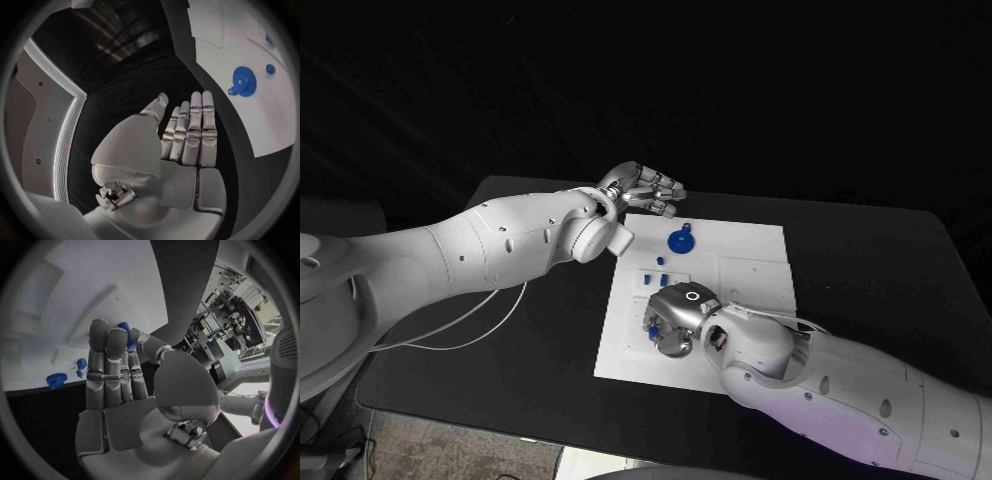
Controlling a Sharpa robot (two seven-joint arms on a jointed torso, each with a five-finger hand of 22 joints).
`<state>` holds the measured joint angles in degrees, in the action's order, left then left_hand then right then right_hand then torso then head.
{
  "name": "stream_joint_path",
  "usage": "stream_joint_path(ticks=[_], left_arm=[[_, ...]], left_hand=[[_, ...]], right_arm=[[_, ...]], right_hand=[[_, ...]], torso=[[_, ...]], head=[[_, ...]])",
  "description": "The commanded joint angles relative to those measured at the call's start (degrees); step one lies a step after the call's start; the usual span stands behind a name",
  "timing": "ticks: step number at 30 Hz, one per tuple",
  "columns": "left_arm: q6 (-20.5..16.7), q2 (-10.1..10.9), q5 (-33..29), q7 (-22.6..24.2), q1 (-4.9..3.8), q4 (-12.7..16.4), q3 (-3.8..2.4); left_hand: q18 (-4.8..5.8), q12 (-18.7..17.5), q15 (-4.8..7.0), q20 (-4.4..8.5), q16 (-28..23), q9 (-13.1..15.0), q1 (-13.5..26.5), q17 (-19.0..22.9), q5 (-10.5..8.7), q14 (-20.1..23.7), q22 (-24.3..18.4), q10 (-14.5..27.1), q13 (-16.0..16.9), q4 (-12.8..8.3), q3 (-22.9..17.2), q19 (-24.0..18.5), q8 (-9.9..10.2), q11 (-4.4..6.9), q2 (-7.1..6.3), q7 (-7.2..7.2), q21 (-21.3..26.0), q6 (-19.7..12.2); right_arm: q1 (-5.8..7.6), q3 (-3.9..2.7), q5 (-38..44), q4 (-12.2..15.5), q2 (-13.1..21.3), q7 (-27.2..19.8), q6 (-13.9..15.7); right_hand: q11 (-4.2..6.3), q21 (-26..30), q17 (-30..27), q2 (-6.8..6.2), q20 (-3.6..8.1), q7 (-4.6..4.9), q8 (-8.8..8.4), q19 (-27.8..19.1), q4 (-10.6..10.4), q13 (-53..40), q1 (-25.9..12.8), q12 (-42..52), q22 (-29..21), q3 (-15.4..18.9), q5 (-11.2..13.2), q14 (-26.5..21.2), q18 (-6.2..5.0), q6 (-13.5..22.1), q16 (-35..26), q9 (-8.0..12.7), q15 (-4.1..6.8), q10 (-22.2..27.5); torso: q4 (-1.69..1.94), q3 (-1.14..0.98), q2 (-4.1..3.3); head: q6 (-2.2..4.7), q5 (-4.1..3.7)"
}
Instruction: Assemble the parts on the task board
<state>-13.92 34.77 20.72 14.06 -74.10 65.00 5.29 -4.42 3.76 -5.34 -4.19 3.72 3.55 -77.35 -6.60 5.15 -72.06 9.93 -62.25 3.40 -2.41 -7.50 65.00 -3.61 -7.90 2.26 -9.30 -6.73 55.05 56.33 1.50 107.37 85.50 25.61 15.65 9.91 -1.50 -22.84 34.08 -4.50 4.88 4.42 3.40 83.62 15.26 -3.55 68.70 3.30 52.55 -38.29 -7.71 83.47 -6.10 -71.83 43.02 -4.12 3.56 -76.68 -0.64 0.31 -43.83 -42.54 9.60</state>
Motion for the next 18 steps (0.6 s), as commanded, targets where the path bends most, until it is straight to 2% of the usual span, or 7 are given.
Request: stream_joint_path(ticks=[1,6,10,12,13,14,18], left_arm=[[0.94,-0.09,-0.18,0.08,-0.02,0.11,-0.04],[0.97,-0.03,-0.17,0.01,-0.03,0.12,-0.04],[1.03,0.04,-0.17,-0.08,-0.03,0.13,-0.04],[1.07,0.06,-0.16,-0.13,-0.03,0.12,-0.04],[1.09,0.07,-0.15,-0.15,-0.03,0.11,-0.04],[1.1,0.07,-0.14,-0.17,-0.03,0.1,-0.04],[1.19,0.07,-0.13,-0.27,-0.03,0.03,-0.04]], left_hand=[[-0.01,-0.21,0.12,-0.05,0.21,0.08,-0.01,-0.02,-0.23,0.25,-0.09,0.51,-0.02,0.05,0.3,-0.46,-0.24,0.08,0.63,-0.03,-0.37,-0.45],[-0.01,-0.21,0.11,-0.05,0.21,0.08,-0.01,-0.02,-0.26,0.25,-0.1,0.52,-0.02,0.06,0.32,-0.46,-0.24,0.08,0.62,-0.04,-0.37,-0.46],[0.0,-0.21,0.11,-0.06,0.21,0.08,0.0,-0.02,-0.38,0.26,-0.13,0.55,-0.02,0.09,0.39,-0.47,-0.24,0.07,0.62,-0.03,-0.34,-0.47],[0.0,-0.21,0.11,-0.06,0.21,0.08,0.0,-0.02,-0.38,0.26,-0.13,0.55,-0.02,0.09,0.39,-0.47,-0.24,0.07,0.62,-0.03,-0.34,-0.47],[0.0,-0.21,0.09,-0.07,0.19,0.08,-0.05,-0.02,-0.51,0.3,-0.16,0.58,-0.02,0.06,0.47,-0.47,-0.24,0.06,0.57,-0.05,-0.33,-0.51],[0.0,-0.21,0.09,-0.07,0.19,0.08,-0.05,-0.02,-0.51,0.3,-0.16,0.58,-0.02,0.06,0.47,-0.47,-0.24,0.06,0.57,-0.05,-0.33,-0.51],[0.0,-0.21,0.09,-0.07,0.19,0.08,-0.05,-0.02,-0.51,0.3,-0.16,0.58,-0.02,0.06,0.47,-0.47,-0.24,0.06,0.57,-0.05,-0.33,-0.51]], right_arm=[[-0.38,0.43,0.95,0.11,-0.34,-0.07,-2.93],[-0.38,0.51,-0.31,-0.13,-0.33,-0.25,-1.63],[-0.37,0.54,-1.53,-0.26,-0.19,-0.51,0.32],[-0.37,0.55,-2.02,-0.29,-0.12,-0.72,1.34],[-0.37,0.55,-2.23,-0.3,-0.1,-0.82,1.84],[-0.37,0.55,-2.38,-0.3,-0.08,-0.89,2.19],[-0.37,0.56,-2.92,-0.24,-0.04,-1.21,3.83]], right_hand=[[-0.08,0.51,-0.14,0.24,0.16,0.21,0.27,-0.39,-0.08,0.0,-0.45,0.2,0.05,0.06,-0.26,-0.3,-0.73,-0.21,-0.02,-0.01,0.19,-0.19],[-0.94,0.94,-0.41,-0.74,-0.22,0.93,0.15,-0.54,-0.55,0.08,-0.85,0.13,-0.05,1.66,-1.04,-0.38,-0.83,2.52,-0.27,0.34,-0.32,2.81],[-2.6,1.69,-0.63,-3.02,-1.21,1.9,0.2,-0.39,-1.38,0.15,-1.83,0.16,-0.69,3.74,-0.67,-0.45,-1.54,7.18,-0.28,0.42,-1.36,8.5],[-3.68,2.76,-1.07,-5.01,-2.01,2.4,0.21,-0.44,-1.68,0.15,-1.17,0.35,-1.66,8.02,-2.1,-0.92,-2.26,9.51,-0.63,0.4,-2.09,13.11],[-3.89,3.6,-1.47,-4.52,-2.41,2.12,0.27,0.0,-2.55,0.14,0.55,0.5,-2.59,12.35,-3.06,-1.0,-2.69,10.0,-0.74,0.38,-2.31,14.5],[-4.03,3.9,-1.61,-4.7,-2.52,1.76,0.22,0.14,-2.69,0.16,1.06,0.49,-2.91,13.65,-3.34,-1.03,-2.82,10.67,-0.73,0.41,-2.47,14.93],[-4.6,5.08,-2.34,-5.39,-2.88,1.63,0.23,0.57,-4.2,0.11,3.52,0.73,-4.16,18.49,-4.22,-1.34,-3.24,13.05,-0.86,0.41,-2.81,17.76]], torso=[[0.05,-0.02,-0.06],[0.01,-0.03,-0.03],[-0.03,-0.06,-0.03],[-0.04,-0.08,-0.04],[-0.04,-0.08,-0.04],[-0.04,-0.09,-0.04],[0.01,-0.07,-0.03]], head=[[-0.01,-0.02],[-0.13,0.03],[-0.17,0.05],[-0.18,0.04],[-0.18,0.04],[-0.2,0.0],[-0.16,-0.1]])
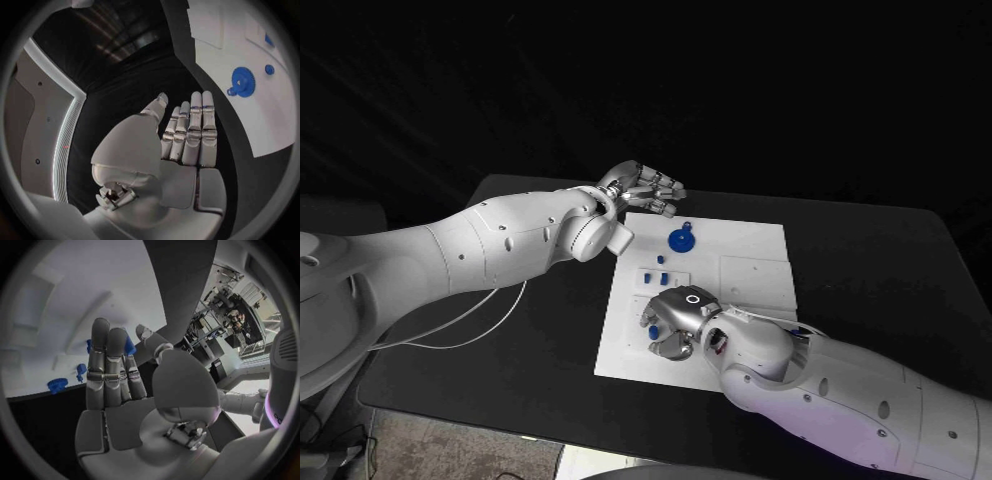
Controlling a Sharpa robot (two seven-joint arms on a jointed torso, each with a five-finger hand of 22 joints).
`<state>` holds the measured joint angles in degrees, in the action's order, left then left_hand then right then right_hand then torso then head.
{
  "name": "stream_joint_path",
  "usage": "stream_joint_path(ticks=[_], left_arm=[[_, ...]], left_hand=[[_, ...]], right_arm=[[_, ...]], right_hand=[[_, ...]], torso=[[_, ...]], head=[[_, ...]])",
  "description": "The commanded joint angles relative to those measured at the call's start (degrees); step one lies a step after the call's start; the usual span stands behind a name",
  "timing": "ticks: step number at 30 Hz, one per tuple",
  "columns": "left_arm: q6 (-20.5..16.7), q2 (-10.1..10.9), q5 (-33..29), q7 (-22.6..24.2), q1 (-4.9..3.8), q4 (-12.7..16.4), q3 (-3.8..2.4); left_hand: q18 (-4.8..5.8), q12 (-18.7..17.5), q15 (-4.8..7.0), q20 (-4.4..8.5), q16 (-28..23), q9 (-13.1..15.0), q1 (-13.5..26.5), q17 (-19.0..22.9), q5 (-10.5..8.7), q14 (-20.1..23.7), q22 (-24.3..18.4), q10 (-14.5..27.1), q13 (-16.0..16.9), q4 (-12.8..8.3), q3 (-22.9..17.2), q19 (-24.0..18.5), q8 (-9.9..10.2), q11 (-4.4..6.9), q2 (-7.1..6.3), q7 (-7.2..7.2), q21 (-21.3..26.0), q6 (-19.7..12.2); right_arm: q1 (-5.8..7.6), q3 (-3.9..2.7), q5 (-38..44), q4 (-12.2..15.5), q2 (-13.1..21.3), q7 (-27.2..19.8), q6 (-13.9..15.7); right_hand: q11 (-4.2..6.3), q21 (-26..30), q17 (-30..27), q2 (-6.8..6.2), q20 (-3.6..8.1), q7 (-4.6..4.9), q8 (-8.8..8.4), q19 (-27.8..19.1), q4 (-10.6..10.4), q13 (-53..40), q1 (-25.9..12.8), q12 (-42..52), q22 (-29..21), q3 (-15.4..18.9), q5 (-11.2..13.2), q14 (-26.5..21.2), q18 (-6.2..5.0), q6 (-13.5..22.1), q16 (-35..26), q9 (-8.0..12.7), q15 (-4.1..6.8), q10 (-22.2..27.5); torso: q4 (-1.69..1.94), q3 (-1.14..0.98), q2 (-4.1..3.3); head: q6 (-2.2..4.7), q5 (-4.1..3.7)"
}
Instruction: Assemble the parts on the task board
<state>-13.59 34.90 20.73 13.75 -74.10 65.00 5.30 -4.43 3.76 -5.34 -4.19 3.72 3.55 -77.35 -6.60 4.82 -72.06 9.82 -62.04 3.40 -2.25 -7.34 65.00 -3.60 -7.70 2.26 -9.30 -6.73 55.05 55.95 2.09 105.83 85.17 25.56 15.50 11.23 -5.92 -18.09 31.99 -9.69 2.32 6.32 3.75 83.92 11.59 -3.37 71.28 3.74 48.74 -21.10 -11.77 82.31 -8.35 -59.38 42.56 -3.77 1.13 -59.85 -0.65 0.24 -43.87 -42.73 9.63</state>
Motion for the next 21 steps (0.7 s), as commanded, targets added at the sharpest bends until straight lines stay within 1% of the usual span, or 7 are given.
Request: stream_joint_path(ticks=[1,3,5,14,17,19,21], left_arm=[[0.88,-0.06,-0.12,0.04,-0.02,0.02,-0.05],[0.92,-0.06,-0.12,0.01,-0.02,0.0,-0.05],[0.95,-0.05,-0.12,-0.01,-0.02,-0.01,-0.05],[1.08,0.02,-0.11,-0.09,-0.01,-0.04,-0.04],[1.14,0.04,-0.11,-0.1,0.0,-0.06,-0.04],[1.17,0.07,-0.11,-0.11,0.01,-0.06,-0.04],[1.18,0.13,-0.11,-0.1,0.01,-0.07,-0.04]], left_hand=[[0.0,-0.21,0.09,-0.07,0.19,0.08,-0.05,-0.02,-0.19,0.3,-0.05,0.38,-0.02,-0.1,0.32,-0.47,-0.24,-0.14,0.57,-0.05,-0.33,-0.52],[-0.01,-0.21,0.06,-0.1,0.2,0.08,-0.09,-0.01,-0.29,0.35,-0.1,0.47,-0.02,-0.11,0.47,-0.48,-0.24,-0.18,0.57,-0.08,-0.3,-0.59],[-0.01,-0.21,0.06,-0.1,0.2,0.08,-0.09,-0.01,-0.29,0.35,-0.1,0.47,-0.02,-0.11,0.47,-0.48,-0.24,-0.18,0.57,-0.08,-0.3,-0.59],[-0.01,-0.21,0.06,-0.1,0.2,0.08,-0.09,-0.01,-0.29,0.35,-0.1,0.47,-0.02,-0.11,0.47,-0.48,-0.24,-0.18,0.57,-0.08,-0.3,-0.59],[-0.01,-0.21,0.06,-0.1,0.2,0.08,-0.09,-0.01,-0.29,0.35,-0.1,0.47,-0.02,-0.11,0.47,-0.48,-0.24,-0.18,0.57,-0.08,-0.3,-0.59],[-0.01,-0.21,0.06,-0.1,0.2,0.08,-0.09,-0.01,-0.29,0.35,-0.1,0.47,-0.02,-0.11,0.47,-0.48,-0.24,-0.18,0.57,-0.08,-0.3,-0.59],[-0.01,-0.21,0.06,-0.1,0.2,0.08,-0.09,-0.01,-0.29,0.35,-0.1,0.47,-0.02,-0.11,0.47,-0.48,-0.24,-0.18,0.57,-0.08,-0.3,-0.59]], right_arm=[[0.0,-0.03,-1.49,0.12,0.03,-1.1,2.93],[0.0,-0.03,-1.7,0.2,0.1,-1.2,3.85],[0.0,-0.03,-1.82,0.27,0.18,-1.24,4.49],[0.0,-0.04,-3.16,1.03,1.08,-1.9,7.41],[0.01,-0.08,-5.12,1.94,1.86,-2.76,8.49],[0.01,-0.29,-6.98,2.68,2.58,-3.37,9.11],[0.02,-0.83,-9.28,3.5,3.54,-4.24,9.89]], right_hand=[[-0.25,0.57,-0.43,-0.4,-0.39,-0.3,-0.12,0.36,-1.16,-0.05,1.51,0.41,-0.58,1.84,-0.17,-0.19,-1.08,0.98,-0.39,0.05,-0.44,1.26],[-0.32,0.92,-0.71,-0.85,-0.45,-0.33,-0.11,0.55,-2.09,-0.05,2.38,0.53,-0.93,2.24,-0.13,-0.29,-1.14,1.4,-0.3,0.04,-0.48,1.66],[-0.36,1.03,-0.79,-1.05,-0.48,-0.37,-0.12,0.63,-2.53,-0.03,2.64,0.67,-1.03,2.29,-0.09,-0.34,-1.17,1.64,-0.21,0.03,-0.5,1.9],[-0.19,0.96,-1.04,-1.0,-0.34,-0.35,-0.14,0.77,-2.13,-0.04,2.52,0.83,-0.91,0.97,0.29,-0.21,-1.06,1.26,-0.13,0.06,-0.37,1.2],[-0.11,0.93,-1.04,-0.96,-0.31,-0.37,-0.16,0.84,-2.15,-0.03,2.2,0.84,-0.88,1.14,0.24,-0.12,-1.01,1.17,-0.05,0.06,-0.33,0.92],[-0.02,0.93,-1.04,-0.74,-0.27,-0.31,-0.16,0.87,-2.22,-0.01,1.94,0.9,-0.89,1.43,0.23,-0.1,-0.94,1.07,0.01,0.06,-0.28,0.5],[0.28,0.89,-0.97,-0.23,-0.17,-0.29,-0.15,1.08,-2.41,0.0,1.29,1.1,-0.9,2.04,0.94,0.12,-0.74,1.02,0.23,0.06,-0.15,-0.72]], torso=[[0.03,0.0,0.0],[0.03,0.0,0.0],[0.04,-0.02,0.0],[0.01,-0.01,-0.01],[0.02,-0.02,-0.01],[0.01,-0.01,0.0],[0.02,0.0,0.02]], head=[[0.02,-0.17],[0.02,-0.17],[0.05,-0.22],[0.21,-0.4],[0.34,-0.57],[0.4,-0.69],[0.61,-1.16]])
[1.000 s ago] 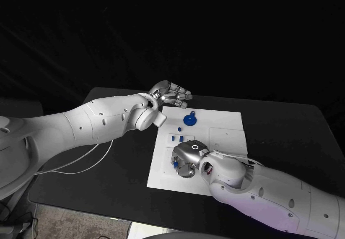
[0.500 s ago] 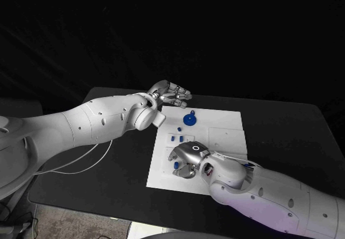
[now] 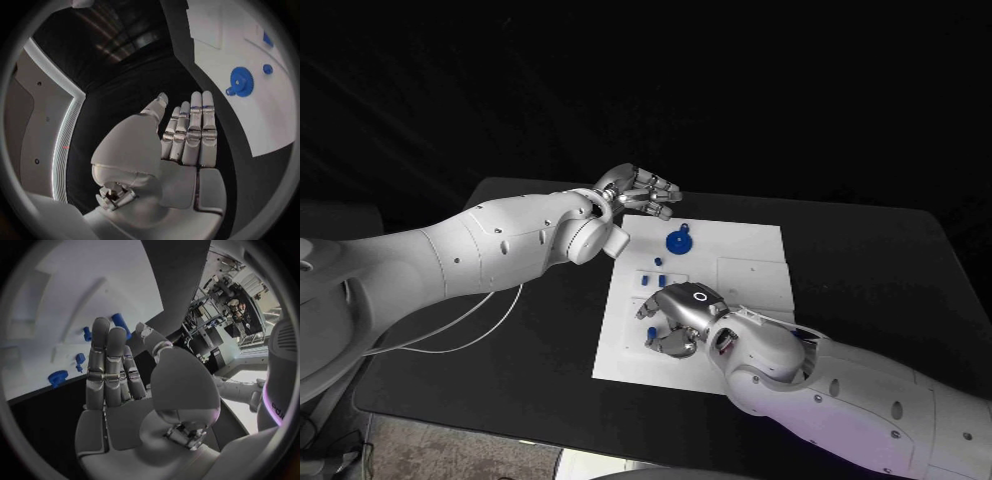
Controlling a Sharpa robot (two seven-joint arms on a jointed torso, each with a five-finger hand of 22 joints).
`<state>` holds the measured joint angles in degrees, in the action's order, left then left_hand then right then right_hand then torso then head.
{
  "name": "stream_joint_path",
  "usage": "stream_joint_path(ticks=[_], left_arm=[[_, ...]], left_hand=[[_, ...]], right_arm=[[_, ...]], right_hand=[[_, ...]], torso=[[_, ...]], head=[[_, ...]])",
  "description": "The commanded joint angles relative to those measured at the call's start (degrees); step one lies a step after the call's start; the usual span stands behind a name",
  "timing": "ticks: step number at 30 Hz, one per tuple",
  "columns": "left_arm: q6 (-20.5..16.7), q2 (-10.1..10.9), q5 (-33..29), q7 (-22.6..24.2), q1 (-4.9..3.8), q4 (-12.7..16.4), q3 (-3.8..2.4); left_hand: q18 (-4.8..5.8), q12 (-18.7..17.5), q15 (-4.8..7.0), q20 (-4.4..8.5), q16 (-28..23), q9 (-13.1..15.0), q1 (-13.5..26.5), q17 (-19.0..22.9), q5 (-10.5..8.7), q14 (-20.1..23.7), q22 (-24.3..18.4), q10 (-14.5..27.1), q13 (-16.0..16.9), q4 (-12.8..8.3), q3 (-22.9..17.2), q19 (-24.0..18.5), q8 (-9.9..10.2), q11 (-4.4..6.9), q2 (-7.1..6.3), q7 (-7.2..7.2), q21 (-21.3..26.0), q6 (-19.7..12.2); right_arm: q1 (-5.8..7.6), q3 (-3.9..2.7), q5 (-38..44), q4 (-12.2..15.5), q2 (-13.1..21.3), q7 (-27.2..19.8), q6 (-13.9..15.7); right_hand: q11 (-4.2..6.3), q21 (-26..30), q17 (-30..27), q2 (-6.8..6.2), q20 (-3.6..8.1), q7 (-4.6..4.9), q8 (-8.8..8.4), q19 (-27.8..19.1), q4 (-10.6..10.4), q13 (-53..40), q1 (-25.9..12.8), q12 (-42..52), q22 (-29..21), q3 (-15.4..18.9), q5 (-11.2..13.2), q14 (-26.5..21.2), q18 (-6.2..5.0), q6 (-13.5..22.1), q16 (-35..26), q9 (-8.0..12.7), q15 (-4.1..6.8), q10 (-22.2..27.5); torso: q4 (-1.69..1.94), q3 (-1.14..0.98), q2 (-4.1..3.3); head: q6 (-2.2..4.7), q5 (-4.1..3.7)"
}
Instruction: Assemble the parts on the task board
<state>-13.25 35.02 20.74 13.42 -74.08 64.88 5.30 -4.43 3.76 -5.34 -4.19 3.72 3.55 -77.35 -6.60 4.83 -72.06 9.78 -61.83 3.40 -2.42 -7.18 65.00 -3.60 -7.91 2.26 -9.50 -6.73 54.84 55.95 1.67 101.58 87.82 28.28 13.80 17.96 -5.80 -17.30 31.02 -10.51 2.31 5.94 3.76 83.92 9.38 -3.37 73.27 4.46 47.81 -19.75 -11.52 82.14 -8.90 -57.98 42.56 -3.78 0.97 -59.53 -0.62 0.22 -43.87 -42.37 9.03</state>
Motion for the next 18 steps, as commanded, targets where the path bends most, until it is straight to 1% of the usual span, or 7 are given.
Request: stream_joint_path(ticks=[1,2,6,10,12,14,18], left_arm=[[0.83,0.06,-0.12,0.24,0.0,0.06,-0.04],[0.83,0.1,-0.12,0.24,0.0,0.04,-0.04],[0.81,0.43,-0.13,0.26,0.0,-0.01,-0.04],[0.95,0.86,-0.16,0.3,0.0,-0.01,-0.04],[1.1,1.02,-0.17,0.33,0.0,-0.12,-0.03],[1.57,1.23,-0.2,0.4,0.01,-0.13,-0.03],[2.58,1.77,-0.27,0.64,0.2,-0.06,-0.02]], left_hand=[[-0.01,-0.21,0.06,-0.1,0.2,0.07,-0.09,-0.01,-0.29,0.35,-0.06,0.26,-0.01,0.05,0.31,-0.48,-0.24,0.03,0.57,0.12,-0.3,-0.38],[-0.01,-0.21,0.06,-0.1,0.2,0.07,-0.09,-0.01,-0.29,0.35,-0.06,0.26,-0.01,0.05,0.31,-0.48,-0.24,0.03,0.57,0.12,-0.3,-0.38],[-0.01,-0.21,0.06,-0.1,0.2,0.07,-0.09,-0.01,-0.29,0.35,-0.06,0.26,-0.01,0.05,0.31,-0.48,-0.24,0.03,0.57,0.12,-0.3,-0.38],[0.0,-0.19,0.07,-0.12,0.21,0.08,-0.09,-0.02,-0.31,0.33,-0.17,0.21,-0.01,-0.01,0.66,-0.45,-0.26,0.05,0.62,0.13,-0.26,-0.39],[0.0,-0.19,0.07,-0.12,0.21,0.08,-0.09,-0.02,-0.31,0.33,-0.17,0.21,-0.01,-0.01,0.66,-0.45,-0.26,0.05,0.62,0.13,-0.26,-0.39],[0.02,-0.19,0.05,-0.14,0.2,0.07,-0.01,-0.02,-0.31,0.36,-0.22,0.17,-0.01,0.0,0.82,-0.48,-0.25,0.05,0.49,0.12,-0.22,-0.4],[0.03,-0.19,0.03,-0.16,0.2,0.08,0.06,-0.02,-0.43,0.38,-0.26,0.17,-0.01,0.04,0.92,-0.49,-0.25,0.04,0.47,0.13,-0.18,-0.43]], right_arm=[[0.03,-0.83,-6.28,1.28,1.41,-3.0,3.25],[0.04,-1.36,-7.72,1.73,2.1,-3.38,3.23],[0.26,-4.05,-14.38,3.5,5.6,-4.59,1.61],[1.36,-5.91,-23.28,4.56,9.82,-4.73,-2.9],[2.15,-6.46,-27.6,4.92,12.21,-3.94,-5.81],[2.81,-6.82,-30.36,5.64,14.73,-2.52,-8.66],[3.77,-7.17,-33.59,7.3,19.43,1.05,-14.0]], right_hand=[[0.33,0.12,0.08,0.99,0.0,0.34,-0.16,1.19,-0.23,0.01,-1.14,0.23,-0.03,1.39,0.54,0.3,0.04,-0.52,0.35,0.07,0.12,-1.9],[0.93,0.18,0.07,1.71,0.11,1.45,0.23,1.13,-0.87,-0.09,-2.31,1.44,-0.07,1.41,0.21,0.22,0.09,-2.0,0.3,-0.15,0.45,-4.77],[2.92,0.28,0.2,3.48,1.02,-0.09,0.25,1.26,-1.38,-0.32,-4.37,3.33,-0.2,1.29,1.06,0.38,1.06,-6.09,0.26,-1.03,1.49,-10.84],[5.1,0.28,0.48,5.2,2.23,-1.4,0.33,1.54,-2.03,-2.05,-5.64,7.34,-0.27,3.72,0.83,0.54,2.17,-8.67,0.21,-2.49,2.87,-16.56],[6.14,0.46,0.89,6.67,3.67,-2.02,-0.33,1.66,-1.78,-8.79,-5.56,14.97,-0.45,7.72,-0.1,0.71,3.83,-9.84,0.04,-4.23,3.78,-15.35],[6.74,0.25,1.56,7.94,3.89,-1.88,-0.09,1.97,-1.85,-16.86,-5.86,23.55,-0.33,8.66,0.16,0.95,4.02,-9.08,0.36,-4.96,3.96,-12.97],[7.34,-2.07,7.78,8.91,4.18,-2.54,-0.13,1.96,-1.57,-32.56,-6.36,37.7,1.78,5.57,3.35,0.3,4.24,-8.53,4.65,-6.81,4.3,-7.99]], torso=[[-0.05,0.02,0.03],[-0.05,0.02,0.04],[-0.25,0.0,0.14],[-0.5,-0.07,0.24],[-0.7,-0.1,0.45],[-0.81,-0.09,0.55],[-1.03,-0.16,0.82]], head=[[0.39,-0.77],[0.46,-0.84],[0.65,-1.19],[0.88,-1.57],[0.86,-1.76],[0.92,-2.13],[0.91,-2.56]])
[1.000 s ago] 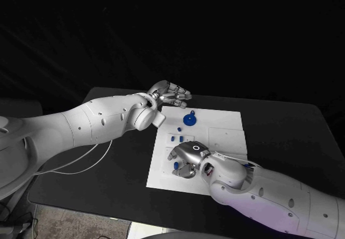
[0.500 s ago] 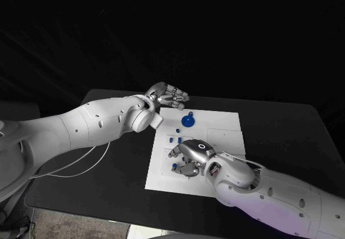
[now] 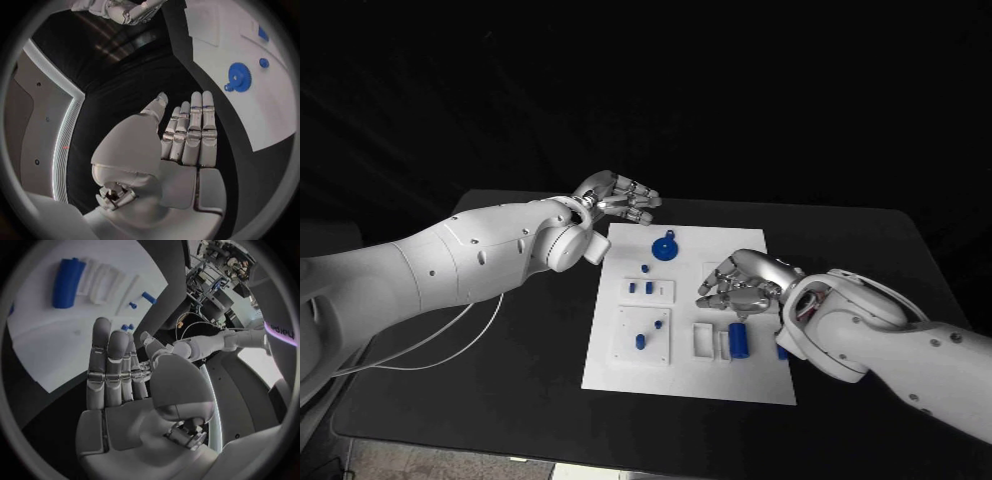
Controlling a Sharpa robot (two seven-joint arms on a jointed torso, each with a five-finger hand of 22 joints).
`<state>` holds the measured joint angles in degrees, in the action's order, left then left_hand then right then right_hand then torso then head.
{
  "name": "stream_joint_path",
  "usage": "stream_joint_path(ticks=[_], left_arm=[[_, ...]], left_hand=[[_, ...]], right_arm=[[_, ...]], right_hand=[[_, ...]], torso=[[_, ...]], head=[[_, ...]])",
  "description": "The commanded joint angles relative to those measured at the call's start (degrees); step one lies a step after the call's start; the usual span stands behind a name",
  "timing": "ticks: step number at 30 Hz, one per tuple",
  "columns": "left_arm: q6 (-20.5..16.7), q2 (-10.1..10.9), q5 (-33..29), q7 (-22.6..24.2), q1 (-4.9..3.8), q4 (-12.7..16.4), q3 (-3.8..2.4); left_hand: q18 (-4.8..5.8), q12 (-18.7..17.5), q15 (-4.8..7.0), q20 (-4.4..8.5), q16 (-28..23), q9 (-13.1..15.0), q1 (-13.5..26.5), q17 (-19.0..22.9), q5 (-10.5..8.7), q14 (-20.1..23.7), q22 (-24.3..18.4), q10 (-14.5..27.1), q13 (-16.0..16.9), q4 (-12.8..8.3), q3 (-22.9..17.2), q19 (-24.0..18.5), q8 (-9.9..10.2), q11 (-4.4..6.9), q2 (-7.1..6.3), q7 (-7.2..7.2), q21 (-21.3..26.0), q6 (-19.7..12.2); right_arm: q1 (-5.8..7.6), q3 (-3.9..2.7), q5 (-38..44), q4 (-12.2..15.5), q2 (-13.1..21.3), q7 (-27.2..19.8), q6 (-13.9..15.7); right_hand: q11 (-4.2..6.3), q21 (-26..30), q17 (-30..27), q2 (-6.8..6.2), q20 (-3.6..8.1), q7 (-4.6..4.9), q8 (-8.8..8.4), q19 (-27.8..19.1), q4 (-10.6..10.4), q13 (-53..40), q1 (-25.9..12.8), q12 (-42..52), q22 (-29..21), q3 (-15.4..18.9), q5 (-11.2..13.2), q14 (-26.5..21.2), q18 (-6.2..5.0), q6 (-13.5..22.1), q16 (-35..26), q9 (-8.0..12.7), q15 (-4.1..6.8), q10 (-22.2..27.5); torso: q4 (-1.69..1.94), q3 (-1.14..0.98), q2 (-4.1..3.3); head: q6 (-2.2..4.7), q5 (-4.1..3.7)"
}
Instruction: Assemble the parts on the task board
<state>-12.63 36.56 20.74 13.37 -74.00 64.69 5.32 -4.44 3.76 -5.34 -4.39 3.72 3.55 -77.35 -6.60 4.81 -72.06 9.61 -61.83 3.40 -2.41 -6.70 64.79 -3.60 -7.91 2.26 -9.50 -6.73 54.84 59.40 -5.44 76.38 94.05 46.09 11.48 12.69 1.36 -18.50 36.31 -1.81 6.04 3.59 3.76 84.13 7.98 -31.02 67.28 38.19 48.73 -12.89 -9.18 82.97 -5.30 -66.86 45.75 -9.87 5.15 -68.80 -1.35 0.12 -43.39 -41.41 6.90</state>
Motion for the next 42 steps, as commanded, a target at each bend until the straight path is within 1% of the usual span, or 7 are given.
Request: stream_joint_path(ticks=[1,7,18,26,34,40,42], left_arm=[[2.09,0.32,-0.3,0.74,0.19,0.1,-0.04],[2.73,1.12,-1.08,1.63,0.74,-0.02,-0.04],[4.43,2.48,-2.72,3.82,1.5,0.22,-0.03],[7.23,3.07,-3.18,5.74,1.72,0.76,-0.03],[8.88,3.29,-3.24,7.1,1.83,1.42,-0.04],[9.64,3.38,-3.24,7.26,1.85,1.8,-0.04],[10.04,3.41,-3.2,7.26,1.86,1.93,-0.04]], left_hand=[[0.04,-0.19,0.03,0.05,0.2,0.08,0.06,-0.02,-0.41,0.38,-0.09,0.18,-0.01,0.03,0.45,-0.28,-0.25,0.04,0.46,0.12,-0.18,-0.43],[0.1,-0.19,-0.07,-0.06,0.14,0.07,0.12,0.02,-0.49,0.65,-0.25,0.32,0.0,-0.05,0.86,-0.44,-0.24,-0.02,0.16,0.06,0.0,-0.69],[1.67,-0.17,-1.85,-1.82,-0.35,0.11,1.97,1.15,-2.04,6.14,-2.48,0.22,0.02,0.41,3.84,-5.33,-0.34,-0.39,-1.03,0.14,3.16,-0.25],[2.54,-0.36,-3.83,-3.44,-0.25,-0.1,4.67,2.98,-2.14,12.86,-4.83,2.59,-0.01,2.61,5.97,-11.05,0.1,0.72,-4.0,2.27,3.02,-4.23],[1.77,-0.38,-3.7,-3.88,0.14,-0.29,5.56,2.53,-2.01,11.51,-5.36,5.32,0.01,3.89,6.79,-11.26,0.23,1.53,-5.45,3.46,2.53,-7.72],[1.55,-0.37,-3.42,-3.67,-0.08,-0.28,5.51,2.67,-2.01,10.61,-5.37,5.19,0.01,4.52,6.76,-10.38,0.21,0.57,-5.61,2.66,2.31,-7.46],[1.63,-0.38,-3.47,-3.68,-0.14,-0.49,6.11,2.73,-2.01,10.91,-5.44,5.52,0.01,5.32,7.0,-10.51,0.54,-1.13,-7.33,1.64,2.44,-10.5]], right_arm=[[0.44,-0.1,-9.02,1.32,2.39,4.18,-9.7],[0.87,-0.22,-14.45,1.52,6.19,10.06,-15.01],[0.98,-0.11,-21.36,0.7,7.32,19.23,-17.93],[0.99,0.59,-22.01,-0.6,5.93,23.99,-16.22],[0.98,1.6,-21.57,-2.54,3.6,26.0,-14.74],[0.92,2.36,-21.3,-3.82,1.72,26.5,-13.55],[0.9,2.55,-21.18,-4.32,1.13,26.61,-13.29]], right_hand=[[0.32,-1.51,4.67,-0.01,0.54,-0.08,0.02,1.72,-0.48,-7.54,-0.76,5.55,1.49,-1.94,1.32,-0.65,0.72,0.5,2.64,-1.25,0.18,1.53],[0.25,-4.82,16.65,0.13,0.53,0.15,-0.01,1.21,-1.58,-17.81,-2.57,10.19,5.33,-4.2,3.95,-1.03,0.54,2.14,9.07,-2.61,0.08,0.82],[-0.16,-6.54,23.56,0.72,0.13,0.87,-0.16,0.58,-1.84,-26.76,-5.31,13.16,8.57,-3.62,4.42,0.1,-0.17,4.52,11.67,-2.3,-0.25,-2.05],[-0.58,-8.02,26.0,-0.85,-0.1,1.43,-0.25,0.76,-5.0,-28.8,-7.95,13.55,10.1,-2.98,6.18,0.42,-0.34,6.23,13.26,-0.62,-0.51,-2.97],[-1.01,-8.68,26.89,-1.56,-0.43,2.11,-0.08,0.81,-6.46,-29.85,-9.08,13.52,11.09,-3.62,6.26,0.53,-0.81,8.67,13.72,2.29,-0.84,-3.25],[-1.18,-8.54,27.05,-2.05,-0.51,2.42,-0.17,0.79,-6.97,-29.97,-9.57,13.09,11.31,-3.8,6.3,0.55,-0.93,9.86,13.67,3.31,-0.93,-3.17],[-1.23,-9.38,27.11,-2.28,-0.55,2.5,-0.15,0.88,-7.12,-30.02,-9.6,12.92,11.85,-3.92,6.31,0.55,-0.9,10.15,13.64,3.62,-0.96,-3.13]], torso=[[-0.35,-0.09,0.41],[-0.57,-0.25,0.86],[-0.68,-0.51,1.44],[-0.64,-0.36,1.4],[-0.49,-0.32,1.32],[-0.64,-0.4,1.33],[-0.75,-0.39,1.34]], head=[[-0.11,-0.45],[-0.31,-0.55],[-1.03,-1.29],[-1.19,-1.56],[-1.3,-1.58],[-1.4,-1.32],[-1.41,-1.29]])
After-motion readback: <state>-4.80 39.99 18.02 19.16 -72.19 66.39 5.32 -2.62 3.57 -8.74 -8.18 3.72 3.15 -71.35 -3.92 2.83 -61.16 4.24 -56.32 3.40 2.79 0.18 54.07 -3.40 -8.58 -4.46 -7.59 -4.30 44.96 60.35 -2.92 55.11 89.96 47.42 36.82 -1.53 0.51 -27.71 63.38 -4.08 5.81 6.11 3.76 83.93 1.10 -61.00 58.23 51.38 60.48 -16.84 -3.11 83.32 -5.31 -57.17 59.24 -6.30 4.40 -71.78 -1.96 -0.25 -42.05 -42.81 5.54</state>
